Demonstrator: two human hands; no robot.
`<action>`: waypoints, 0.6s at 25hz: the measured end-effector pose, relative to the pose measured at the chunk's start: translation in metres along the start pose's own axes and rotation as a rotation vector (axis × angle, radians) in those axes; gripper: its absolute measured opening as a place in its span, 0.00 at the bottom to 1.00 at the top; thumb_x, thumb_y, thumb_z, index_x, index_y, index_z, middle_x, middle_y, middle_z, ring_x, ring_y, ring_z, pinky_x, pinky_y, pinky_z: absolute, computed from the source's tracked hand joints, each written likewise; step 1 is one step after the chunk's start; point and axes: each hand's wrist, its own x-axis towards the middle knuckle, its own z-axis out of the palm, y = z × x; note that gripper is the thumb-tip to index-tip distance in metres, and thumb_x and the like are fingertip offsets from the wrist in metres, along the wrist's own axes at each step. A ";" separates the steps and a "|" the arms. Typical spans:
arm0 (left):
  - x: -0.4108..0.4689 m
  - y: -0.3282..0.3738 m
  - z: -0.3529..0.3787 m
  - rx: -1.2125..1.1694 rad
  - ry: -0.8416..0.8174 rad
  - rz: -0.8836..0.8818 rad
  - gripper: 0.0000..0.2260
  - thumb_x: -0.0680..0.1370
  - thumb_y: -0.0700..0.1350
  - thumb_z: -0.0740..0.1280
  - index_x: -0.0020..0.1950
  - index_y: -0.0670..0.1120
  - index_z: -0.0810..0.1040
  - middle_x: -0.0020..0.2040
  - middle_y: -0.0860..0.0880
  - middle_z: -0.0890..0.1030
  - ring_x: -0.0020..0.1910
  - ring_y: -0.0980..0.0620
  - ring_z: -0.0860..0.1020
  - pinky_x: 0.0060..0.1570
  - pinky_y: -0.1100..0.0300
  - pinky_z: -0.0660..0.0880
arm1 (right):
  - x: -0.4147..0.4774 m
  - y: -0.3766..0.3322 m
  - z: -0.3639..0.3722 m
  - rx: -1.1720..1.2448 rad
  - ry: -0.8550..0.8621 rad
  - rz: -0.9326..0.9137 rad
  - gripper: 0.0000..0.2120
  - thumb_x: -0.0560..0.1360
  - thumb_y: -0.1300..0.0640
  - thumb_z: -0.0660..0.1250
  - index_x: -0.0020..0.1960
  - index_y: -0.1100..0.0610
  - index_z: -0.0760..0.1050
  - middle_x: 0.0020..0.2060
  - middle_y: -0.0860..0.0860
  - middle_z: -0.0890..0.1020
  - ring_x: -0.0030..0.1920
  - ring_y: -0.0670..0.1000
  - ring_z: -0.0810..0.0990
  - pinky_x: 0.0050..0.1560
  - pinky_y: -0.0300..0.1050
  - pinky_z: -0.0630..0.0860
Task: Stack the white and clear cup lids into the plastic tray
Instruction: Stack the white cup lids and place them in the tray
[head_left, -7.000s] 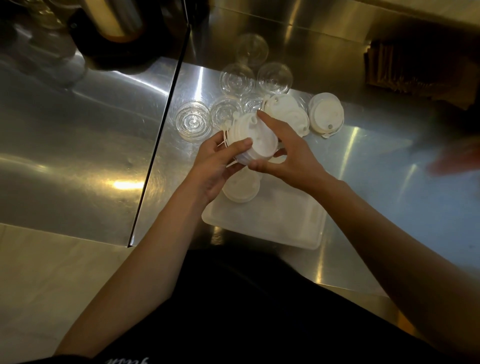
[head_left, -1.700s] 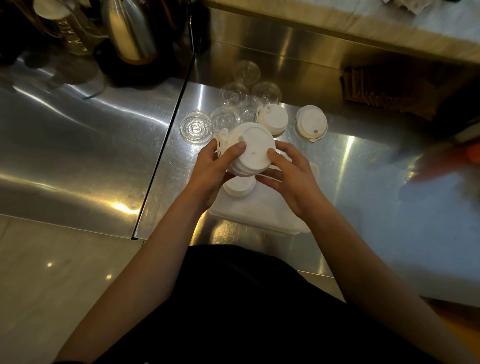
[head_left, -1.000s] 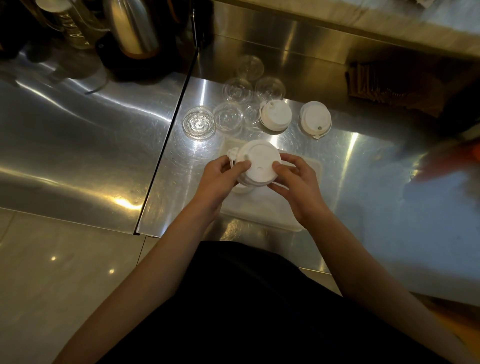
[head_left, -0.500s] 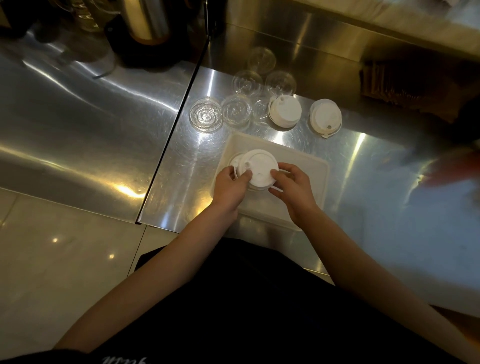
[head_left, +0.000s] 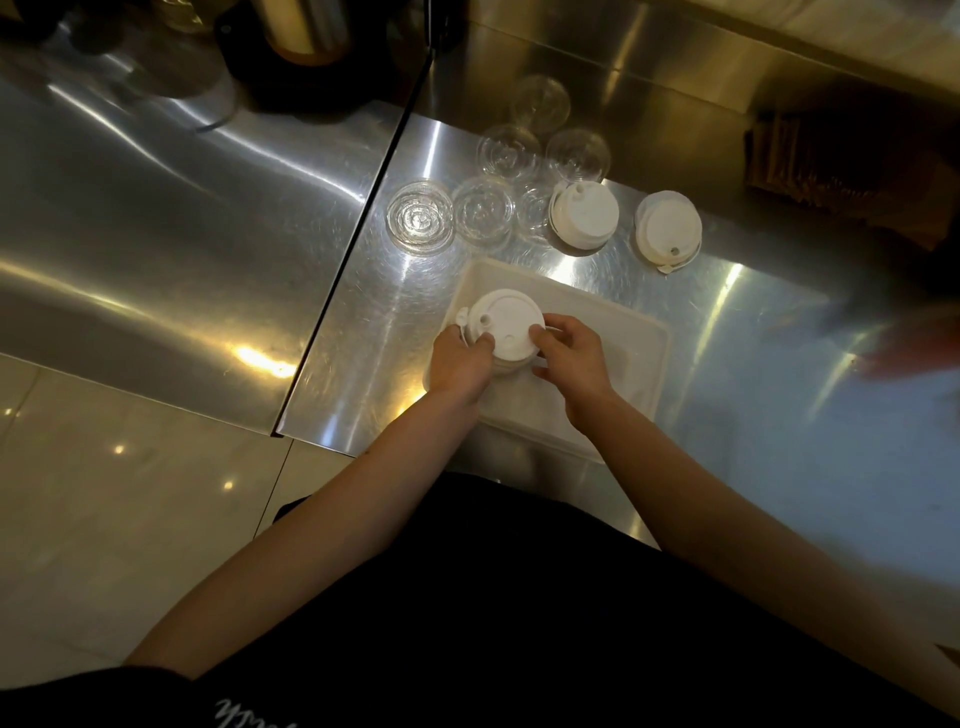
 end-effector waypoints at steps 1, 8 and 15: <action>0.000 0.001 0.000 0.012 0.003 -0.010 0.19 0.79 0.42 0.65 0.69 0.41 0.73 0.64 0.44 0.78 0.62 0.44 0.77 0.63 0.49 0.75 | 0.002 0.002 0.001 -0.019 0.007 0.000 0.12 0.79 0.58 0.65 0.62 0.57 0.76 0.55 0.53 0.81 0.55 0.52 0.80 0.53 0.49 0.81; 0.004 0.004 0.005 0.009 0.015 -0.071 0.19 0.81 0.43 0.63 0.71 0.41 0.71 0.65 0.43 0.77 0.59 0.46 0.76 0.56 0.55 0.74 | 0.007 0.007 0.003 -0.106 0.020 -0.034 0.13 0.77 0.54 0.67 0.61 0.54 0.76 0.55 0.53 0.81 0.55 0.52 0.80 0.58 0.58 0.79; 0.006 0.006 0.005 -0.039 0.017 -0.126 0.17 0.81 0.43 0.62 0.70 0.41 0.71 0.65 0.43 0.78 0.53 0.49 0.74 0.51 0.58 0.71 | 0.009 0.004 0.003 -0.143 0.024 -0.019 0.12 0.76 0.51 0.68 0.59 0.50 0.76 0.54 0.51 0.81 0.54 0.51 0.80 0.58 0.57 0.79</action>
